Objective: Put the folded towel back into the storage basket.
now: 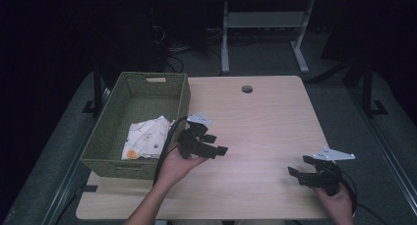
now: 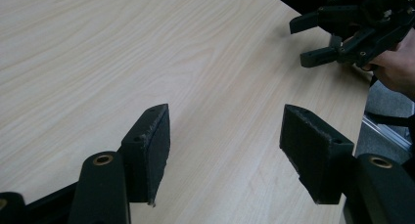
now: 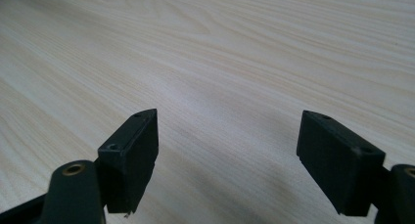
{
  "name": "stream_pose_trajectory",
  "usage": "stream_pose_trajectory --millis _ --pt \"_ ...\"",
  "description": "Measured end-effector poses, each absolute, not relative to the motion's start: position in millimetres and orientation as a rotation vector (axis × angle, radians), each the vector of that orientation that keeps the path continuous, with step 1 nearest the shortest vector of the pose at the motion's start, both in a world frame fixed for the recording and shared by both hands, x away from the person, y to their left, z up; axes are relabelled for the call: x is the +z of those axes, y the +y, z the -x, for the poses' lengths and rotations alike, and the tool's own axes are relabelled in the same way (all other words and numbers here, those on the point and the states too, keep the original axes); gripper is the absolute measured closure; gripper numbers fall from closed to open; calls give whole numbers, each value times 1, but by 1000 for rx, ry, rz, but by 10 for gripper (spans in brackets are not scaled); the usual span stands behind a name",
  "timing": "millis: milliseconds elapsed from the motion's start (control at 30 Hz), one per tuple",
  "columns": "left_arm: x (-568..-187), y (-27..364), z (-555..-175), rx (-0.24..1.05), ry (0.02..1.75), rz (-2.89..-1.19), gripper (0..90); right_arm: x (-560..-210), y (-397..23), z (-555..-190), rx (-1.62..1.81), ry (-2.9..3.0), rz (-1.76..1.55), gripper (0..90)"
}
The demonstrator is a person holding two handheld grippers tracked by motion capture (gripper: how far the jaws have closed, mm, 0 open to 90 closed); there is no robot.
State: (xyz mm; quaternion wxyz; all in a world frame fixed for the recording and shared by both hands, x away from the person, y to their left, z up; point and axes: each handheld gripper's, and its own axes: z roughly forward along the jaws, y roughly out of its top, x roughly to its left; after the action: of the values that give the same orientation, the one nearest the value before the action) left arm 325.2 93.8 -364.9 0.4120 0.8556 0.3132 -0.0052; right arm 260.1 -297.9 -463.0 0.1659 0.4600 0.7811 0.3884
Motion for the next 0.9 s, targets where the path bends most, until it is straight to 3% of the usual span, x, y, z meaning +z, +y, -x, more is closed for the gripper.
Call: stream_pose_trajectory --millis 900 --pt "-391 68 -301 -49 759 -2157 351 -465 -297 -260 1084 2232 -1311 229"
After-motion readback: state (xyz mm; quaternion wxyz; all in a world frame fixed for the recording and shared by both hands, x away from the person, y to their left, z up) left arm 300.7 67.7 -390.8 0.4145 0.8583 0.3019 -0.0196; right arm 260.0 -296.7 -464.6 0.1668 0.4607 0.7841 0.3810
